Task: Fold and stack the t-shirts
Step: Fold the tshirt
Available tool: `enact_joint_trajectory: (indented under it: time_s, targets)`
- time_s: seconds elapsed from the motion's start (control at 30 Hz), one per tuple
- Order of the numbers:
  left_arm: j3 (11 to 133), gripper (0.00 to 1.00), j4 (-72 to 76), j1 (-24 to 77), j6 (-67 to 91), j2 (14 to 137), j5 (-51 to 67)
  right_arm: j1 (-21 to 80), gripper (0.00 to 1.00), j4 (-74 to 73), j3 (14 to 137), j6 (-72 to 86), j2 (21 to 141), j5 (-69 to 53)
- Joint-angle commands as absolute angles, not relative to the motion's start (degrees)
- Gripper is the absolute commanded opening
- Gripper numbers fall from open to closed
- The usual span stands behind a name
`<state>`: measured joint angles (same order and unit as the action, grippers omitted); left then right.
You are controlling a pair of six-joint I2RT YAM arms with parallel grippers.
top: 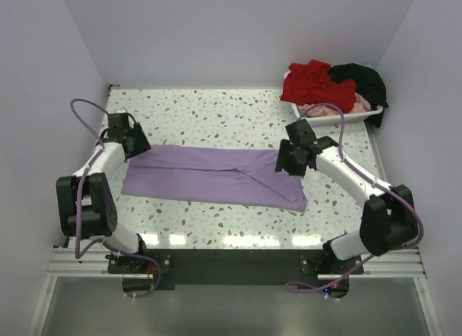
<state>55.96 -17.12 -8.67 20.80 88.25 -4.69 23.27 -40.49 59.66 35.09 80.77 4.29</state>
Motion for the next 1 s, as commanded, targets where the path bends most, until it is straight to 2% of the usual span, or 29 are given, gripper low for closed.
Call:
enact_joint_trajectory:
  time_s: [0.0,0.2,0.47,0.7,0.97]
  targets:
    - [58.4,0.67,-13.0,-5.9,22.2,91.8,-1.0,23.7,0.52,-32.5,63.9,33.3,87.4,0.8]
    - [62.0,0.67,-12.5,-5.9,22.5,98.9,1.4,23.8,0.51,-26.7,70.4,32.7,99.9,-2.4]
    - [63.7,0.66,-11.7,-6.4,22.7,102.2,1.4,23.8,0.51,-26.4,77.6,31.0,108.7,-3.6]
    - [63.9,0.66,-12.5,-7.1,21.4,102.5,1.1,24.3,0.42,-29.3,78.5,30.8,109.6,-3.3]
    - [61.1,0.66,-12.0,-7.3,21.3,101.3,1.1,25.4,0.34,-29.3,73.6,31.2,106.6,-4.6]
